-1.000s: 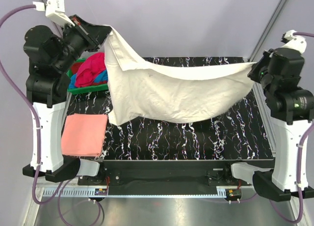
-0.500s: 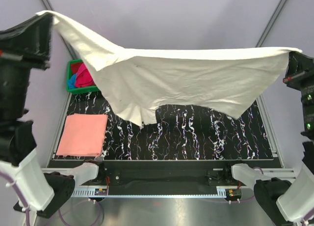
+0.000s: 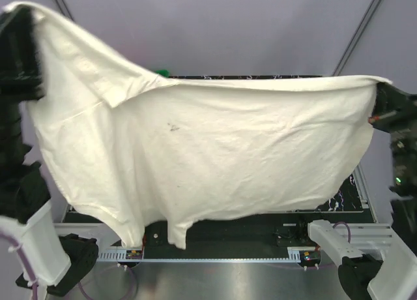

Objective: Fold and stack the t-shirts
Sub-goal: Flatten the tshirt out, then fold the tshirt

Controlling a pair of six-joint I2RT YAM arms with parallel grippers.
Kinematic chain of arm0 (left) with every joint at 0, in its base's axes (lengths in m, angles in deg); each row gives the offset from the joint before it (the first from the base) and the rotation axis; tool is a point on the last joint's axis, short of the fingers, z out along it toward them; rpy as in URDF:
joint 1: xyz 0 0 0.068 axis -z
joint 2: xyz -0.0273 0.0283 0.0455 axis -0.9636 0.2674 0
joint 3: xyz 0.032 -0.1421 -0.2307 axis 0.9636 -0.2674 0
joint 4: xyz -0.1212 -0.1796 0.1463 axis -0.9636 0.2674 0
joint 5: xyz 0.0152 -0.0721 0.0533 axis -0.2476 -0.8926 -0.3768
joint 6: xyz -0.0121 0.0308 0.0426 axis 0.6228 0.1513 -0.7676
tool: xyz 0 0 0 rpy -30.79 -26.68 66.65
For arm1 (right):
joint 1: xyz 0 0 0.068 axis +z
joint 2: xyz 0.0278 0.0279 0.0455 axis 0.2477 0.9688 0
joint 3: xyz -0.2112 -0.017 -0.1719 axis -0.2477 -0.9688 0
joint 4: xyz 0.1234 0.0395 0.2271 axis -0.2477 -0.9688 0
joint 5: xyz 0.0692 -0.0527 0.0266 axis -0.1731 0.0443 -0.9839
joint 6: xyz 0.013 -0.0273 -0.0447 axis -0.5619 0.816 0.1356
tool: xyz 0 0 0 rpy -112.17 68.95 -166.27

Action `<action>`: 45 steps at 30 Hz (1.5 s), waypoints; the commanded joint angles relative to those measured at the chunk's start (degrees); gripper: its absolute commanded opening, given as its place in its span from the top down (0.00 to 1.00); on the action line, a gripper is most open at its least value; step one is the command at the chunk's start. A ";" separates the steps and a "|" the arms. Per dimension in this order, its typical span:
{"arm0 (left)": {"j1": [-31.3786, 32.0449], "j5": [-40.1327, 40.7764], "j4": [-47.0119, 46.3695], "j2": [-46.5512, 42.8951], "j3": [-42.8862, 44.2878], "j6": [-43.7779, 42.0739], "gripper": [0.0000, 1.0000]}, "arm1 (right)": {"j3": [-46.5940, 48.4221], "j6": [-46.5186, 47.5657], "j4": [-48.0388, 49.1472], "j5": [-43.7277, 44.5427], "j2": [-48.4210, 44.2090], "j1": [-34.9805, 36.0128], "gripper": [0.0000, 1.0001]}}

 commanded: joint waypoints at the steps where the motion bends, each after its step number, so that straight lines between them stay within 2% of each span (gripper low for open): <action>1: -0.35 -3.57 -5.41 11.67 -9.50 1.42 1.00 | -17.06 2.01 8.81 10.68 1.96 -0.22 1.00; 2: -0.35 -5.06 -6.73 13.60 -11.37 2.21 1.00 | -24.84 2.10 11.36 11.91 2.14 -0.22 1.00; 6: 0.27 -12.35 -14.37 28.60 -16.65 3.01 1.00 | -39.92 0.08 21.99 19.02 6.61 -0.22 1.00; 8: 0.88 -13.94 -16.49 34.25 -18.94 2.40 1.00 | -47.81 -0.71 26.66 19.74 9.94 -0.48 1.00; 9: 1.06 -15.60 -19.02 40.19 -19.64 2.57 1.00 | -50.56 -0.19 32.08 20.53 11.26 -0.66 1.00; 11: 1.32 -17.46 -22.11 47.16 -20.61 3.44 1.00 | -52.69 -1.84 32.66 20.62 16.60 -3.28 1.00; 12: 1.59 -18.42 -24.04 54.25 -19.66 4.23 1.00 | -53.48 -1.94 34.83 19.67 18.21 -4.34 1.00; 14: 1.59 -20.35 -23.88 62.10 -16.41 5.11 1.00 | -56.71 0.06 38.97 18.00 23.20 -8.54 1.00; 15: 1.59 -20.89 -24.66 68.75 -13.61 5.99 1.00 | -56.82 0.25 40.99 17.55 25.49 -10.13 1.00; 18: 1.85 -21.24 -25.74 78.71 -9.47 8.80 1.00 | -55.42 -1.59 42.22 14.39 33.06 -17.08 1.00; 19: 2.03 -20.98 -24.68 80.49 -5.62 8.72 1.00 | -55.33 -1.76 43.02 13.69 34.64 -18.22 1.00; 21: 2.38 -20.98 -24.58 82.96 -3.48 9.59 1.00 | -52.79 -2.47 41.72 10.35 39.74 -21.21 1.00; 26: 2.99 -20.19 -24.76 83.41 -1.90 11.35 1.00 | -47.17 0.78 39.43 5.16 47.48 -22.45 1.00; 35: 3.61 -20.28 -19.67 80.87 1.98 9.86 1.00 | -44.70 0.52 37.76 4.28 49.42 -24.03 1.00; 38: 3.96 -20.19 -18.53 79.29 1.62 9.87 1.00 | -42.25 0.25 36.62 2.26 50.73 -25.00 1.00; 41: 4.40 -20.10 -18.34 77.01 -0.48 10.65 1.00 | -36.80 1.13 31.45 1.03 53.98 -25.35 1.00; 45: 5.19 -19.49 -18.61 71.21 -7.41 11.97 1.00 | -31.26 1.57 24.49 -1.86 57.33 -25.97 1.00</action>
